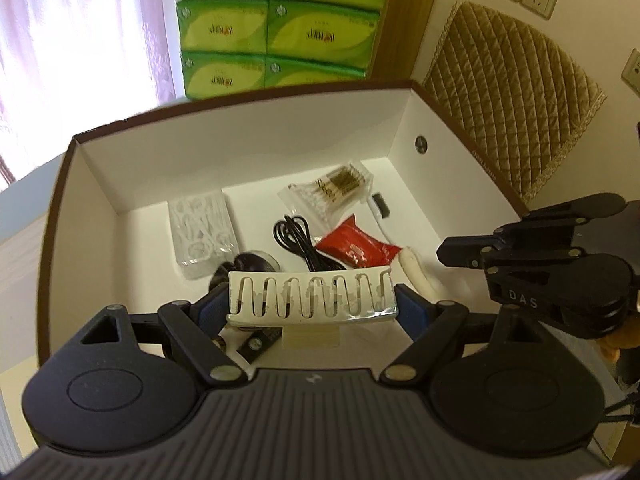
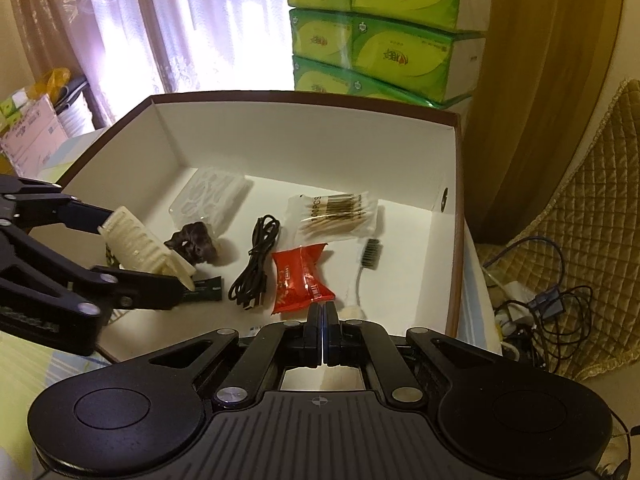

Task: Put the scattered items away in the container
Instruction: 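Open both tools to drop the holder and toothbrush into the box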

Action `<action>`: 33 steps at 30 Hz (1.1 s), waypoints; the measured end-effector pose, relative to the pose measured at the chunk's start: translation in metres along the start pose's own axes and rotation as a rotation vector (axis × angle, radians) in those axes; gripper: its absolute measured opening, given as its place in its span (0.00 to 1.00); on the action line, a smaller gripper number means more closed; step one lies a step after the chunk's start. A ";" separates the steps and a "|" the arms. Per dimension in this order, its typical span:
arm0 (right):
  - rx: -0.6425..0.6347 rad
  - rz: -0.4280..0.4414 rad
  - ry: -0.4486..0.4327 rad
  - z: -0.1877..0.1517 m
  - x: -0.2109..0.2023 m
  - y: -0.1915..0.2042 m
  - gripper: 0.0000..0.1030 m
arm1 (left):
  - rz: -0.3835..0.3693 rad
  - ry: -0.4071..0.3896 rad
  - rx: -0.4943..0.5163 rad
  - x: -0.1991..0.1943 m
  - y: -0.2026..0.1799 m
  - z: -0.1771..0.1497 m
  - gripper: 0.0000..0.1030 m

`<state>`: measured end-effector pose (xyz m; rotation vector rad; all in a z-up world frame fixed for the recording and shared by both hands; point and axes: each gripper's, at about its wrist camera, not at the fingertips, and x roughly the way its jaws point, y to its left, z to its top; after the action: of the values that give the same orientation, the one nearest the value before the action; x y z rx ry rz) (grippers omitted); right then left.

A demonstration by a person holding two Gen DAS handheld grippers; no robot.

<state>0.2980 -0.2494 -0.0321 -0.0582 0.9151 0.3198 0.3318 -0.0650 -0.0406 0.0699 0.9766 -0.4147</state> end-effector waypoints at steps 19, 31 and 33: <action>-0.047 0.002 0.020 -0.003 0.000 0.003 0.03 | 0.011 0.136 -0.035 0.029 0.000 -0.006 0.80; -0.044 0.012 0.032 -0.003 0.000 0.003 0.03 | 0.009 0.144 -0.086 0.024 0.006 -0.005 0.89; -0.041 0.013 0.032 -0.003 -0.001 0.003 0.03 | 0.008 0.141 -0.092 0.023 0.006 -0.004 0.89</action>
<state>0.2945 -0.2475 -0.0332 -0.0958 0.9412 0.3504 0.3417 -0.0651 -0.0622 0.0195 1.1324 -0.3607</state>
